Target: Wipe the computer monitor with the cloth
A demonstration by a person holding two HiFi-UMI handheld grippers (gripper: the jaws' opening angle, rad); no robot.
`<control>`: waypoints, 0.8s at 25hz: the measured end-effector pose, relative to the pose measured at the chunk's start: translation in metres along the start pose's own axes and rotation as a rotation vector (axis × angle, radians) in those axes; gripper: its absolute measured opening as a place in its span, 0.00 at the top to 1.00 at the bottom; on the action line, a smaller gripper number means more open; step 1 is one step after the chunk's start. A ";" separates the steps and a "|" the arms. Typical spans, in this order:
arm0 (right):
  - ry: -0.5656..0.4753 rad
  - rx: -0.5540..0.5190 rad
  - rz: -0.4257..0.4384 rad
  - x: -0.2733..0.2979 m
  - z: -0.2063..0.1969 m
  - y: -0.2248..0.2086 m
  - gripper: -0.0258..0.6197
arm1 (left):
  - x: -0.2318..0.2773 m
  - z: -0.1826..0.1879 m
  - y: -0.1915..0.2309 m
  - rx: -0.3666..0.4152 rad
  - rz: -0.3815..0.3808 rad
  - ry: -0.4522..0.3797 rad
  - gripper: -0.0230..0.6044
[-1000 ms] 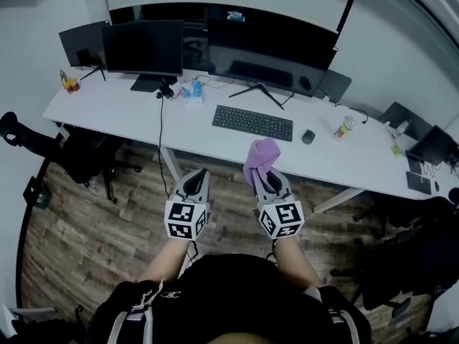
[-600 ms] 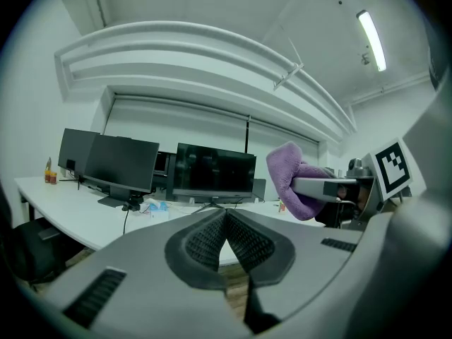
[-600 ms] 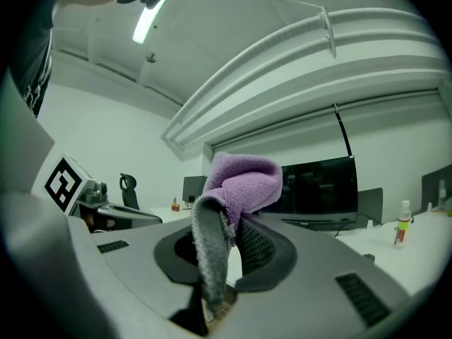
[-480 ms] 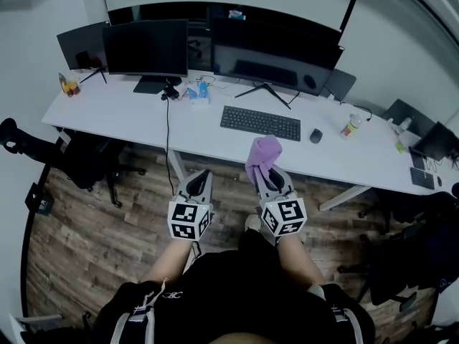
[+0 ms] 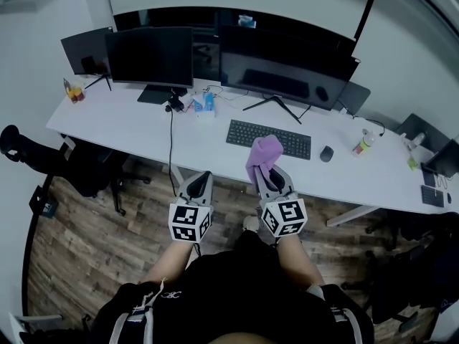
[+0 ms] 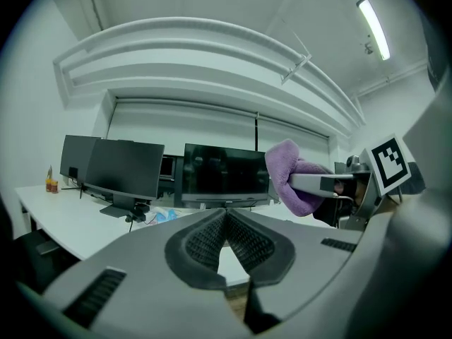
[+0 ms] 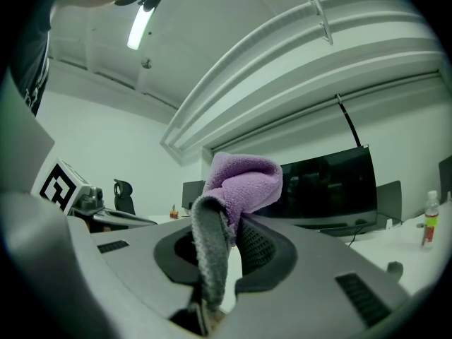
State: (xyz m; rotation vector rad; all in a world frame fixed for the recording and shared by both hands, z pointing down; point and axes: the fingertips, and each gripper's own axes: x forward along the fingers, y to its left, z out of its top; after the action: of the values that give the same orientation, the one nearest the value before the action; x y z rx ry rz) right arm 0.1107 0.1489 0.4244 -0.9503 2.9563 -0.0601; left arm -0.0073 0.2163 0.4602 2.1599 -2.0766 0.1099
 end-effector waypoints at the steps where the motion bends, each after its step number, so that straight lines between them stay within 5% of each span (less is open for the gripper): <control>1: -0.008 0.004 0.006 0.011 0.002 -0.009 0.83 | 0.013 0.002 0.003 0.004 0.005 -0.003 0.94; 20: 0.023 0.083 0.083 0.211 -0.002 -0.235 0.83 | 0.299 0.056 0.039 0.040 0.077 0.067 0.94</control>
State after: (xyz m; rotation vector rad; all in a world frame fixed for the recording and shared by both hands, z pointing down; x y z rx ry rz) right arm 0.0761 -0.1651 0.4331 -0.8220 2.9836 -0.1906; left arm -0.0364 -0.0890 0.4526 2.0681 -2.1379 0.2307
